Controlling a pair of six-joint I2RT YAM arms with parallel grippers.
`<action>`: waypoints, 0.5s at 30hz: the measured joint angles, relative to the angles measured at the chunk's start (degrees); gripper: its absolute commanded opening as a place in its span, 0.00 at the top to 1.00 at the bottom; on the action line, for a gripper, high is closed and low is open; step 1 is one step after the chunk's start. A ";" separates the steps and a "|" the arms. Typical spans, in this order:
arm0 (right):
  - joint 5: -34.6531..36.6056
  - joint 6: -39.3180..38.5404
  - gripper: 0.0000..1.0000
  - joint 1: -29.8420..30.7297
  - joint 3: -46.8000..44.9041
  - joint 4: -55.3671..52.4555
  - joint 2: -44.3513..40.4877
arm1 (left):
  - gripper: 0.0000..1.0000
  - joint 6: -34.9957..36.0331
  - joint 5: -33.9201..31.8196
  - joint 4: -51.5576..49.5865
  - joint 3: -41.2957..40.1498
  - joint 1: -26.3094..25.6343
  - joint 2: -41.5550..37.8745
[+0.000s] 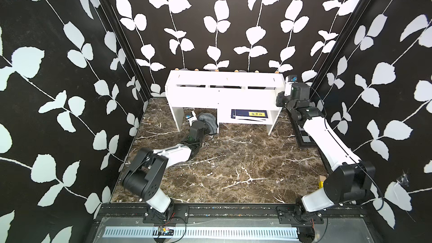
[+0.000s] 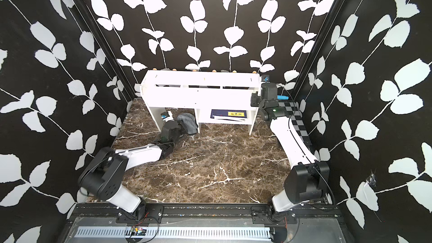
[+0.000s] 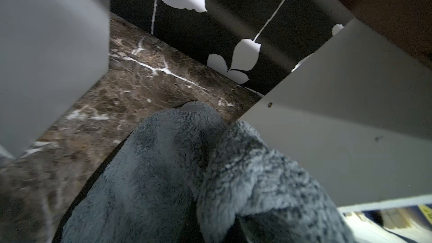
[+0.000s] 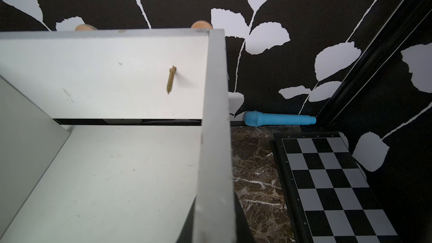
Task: Wipe the bookshelf clean with a cloth
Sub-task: Wipe the dust from the shelf.
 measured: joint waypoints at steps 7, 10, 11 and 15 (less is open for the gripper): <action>-0.52 -0.04 1.00 -0.20 0.00 -0.02 0.00 | 1.00 -4.15 2.47 13.03 1.07 0.04 11.34; -0.70 -0.07 1.00 -0.22 0.00 -0.02 0.00 | 1.00 -6.78 5.33 16.68 2.45 0.24 17.53; -0.79 -0.07 1.00 -0.26 0.00 -0.02 0.00 | 1.00 -7.78 6.34 17.92 2.64 0.26 19.30; -1.11 -0.07 1.00 -0.35 0.00 -0.02 0.00 | 1.00 -10.80 9.16 22.08 2.64 0.52 22.40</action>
